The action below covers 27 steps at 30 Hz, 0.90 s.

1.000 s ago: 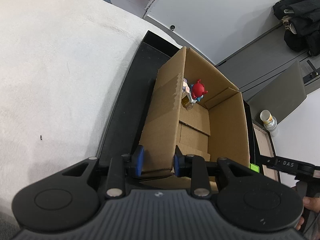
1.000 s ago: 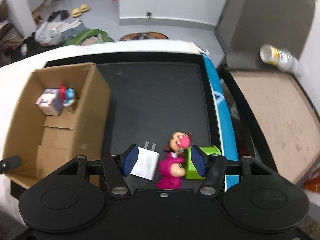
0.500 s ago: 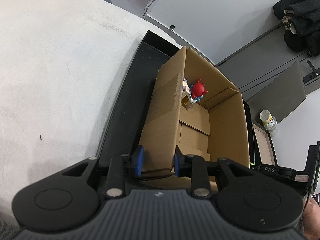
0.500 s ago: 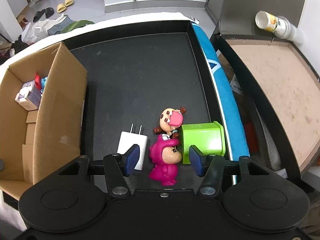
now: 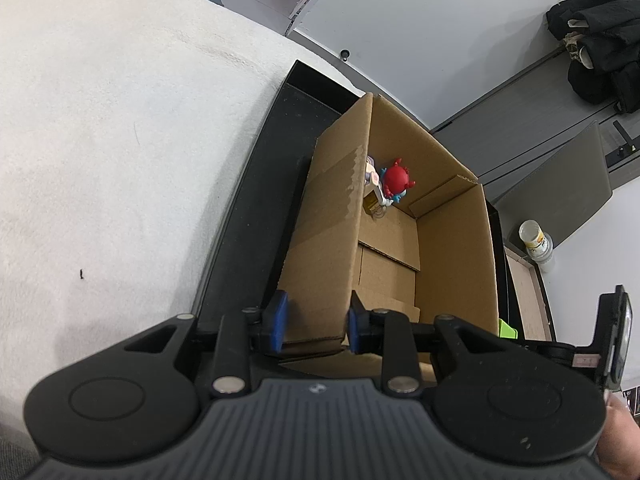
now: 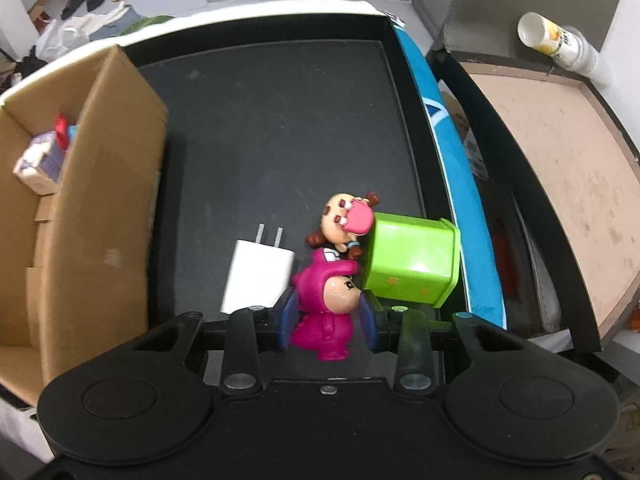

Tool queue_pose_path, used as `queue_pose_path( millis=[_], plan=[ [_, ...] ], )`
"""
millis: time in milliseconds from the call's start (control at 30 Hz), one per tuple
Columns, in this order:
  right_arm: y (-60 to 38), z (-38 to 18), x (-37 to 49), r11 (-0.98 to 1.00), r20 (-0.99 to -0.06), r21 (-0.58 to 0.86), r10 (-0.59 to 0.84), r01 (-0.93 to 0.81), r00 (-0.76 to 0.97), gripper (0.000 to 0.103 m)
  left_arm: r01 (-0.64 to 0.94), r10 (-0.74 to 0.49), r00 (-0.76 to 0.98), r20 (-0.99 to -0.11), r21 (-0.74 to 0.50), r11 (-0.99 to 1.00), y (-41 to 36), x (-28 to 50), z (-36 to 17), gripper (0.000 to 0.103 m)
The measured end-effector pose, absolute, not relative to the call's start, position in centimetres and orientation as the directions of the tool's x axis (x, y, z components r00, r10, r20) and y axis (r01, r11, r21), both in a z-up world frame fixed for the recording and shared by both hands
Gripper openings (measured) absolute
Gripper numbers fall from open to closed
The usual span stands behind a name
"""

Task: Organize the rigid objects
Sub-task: 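Lift the pink dinosaur with the right gripper and carry it over the box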

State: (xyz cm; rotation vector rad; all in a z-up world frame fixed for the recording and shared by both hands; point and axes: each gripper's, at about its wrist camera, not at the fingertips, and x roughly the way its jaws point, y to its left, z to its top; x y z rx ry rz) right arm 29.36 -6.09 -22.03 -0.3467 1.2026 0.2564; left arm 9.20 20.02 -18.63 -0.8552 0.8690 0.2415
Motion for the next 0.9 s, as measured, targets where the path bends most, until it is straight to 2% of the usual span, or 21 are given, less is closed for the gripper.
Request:
queue_pose_path(
  millis=[100,300,900],
  plan=[
    [-5.7,-22.6,29.3,0.906,-0.939,-0.152,-0.008,-0.394,0.344,0.04,-0.51,-0.141,0.643,-0.753,-0.559,0.654,20.0,9.1,-18.6,0.028],
    [-5.4,-23.8,28.6,0.894,-0.946,-0.181,-0.044,-0.409,0.32,0.04,-0.51,-0.142,0.643,-0.752,-0.559,0.654,19.9,9.1,-18.6,0.028],
    [-2.6,-17.0,26.9,0.865,-0.911,-0.128,0.091,-0.485,0.403,0.039,-0.511,-0.143,0.643,-0.752,-0.561,0.652,20.0,9.2,-18.6,0.028]
  ],
)
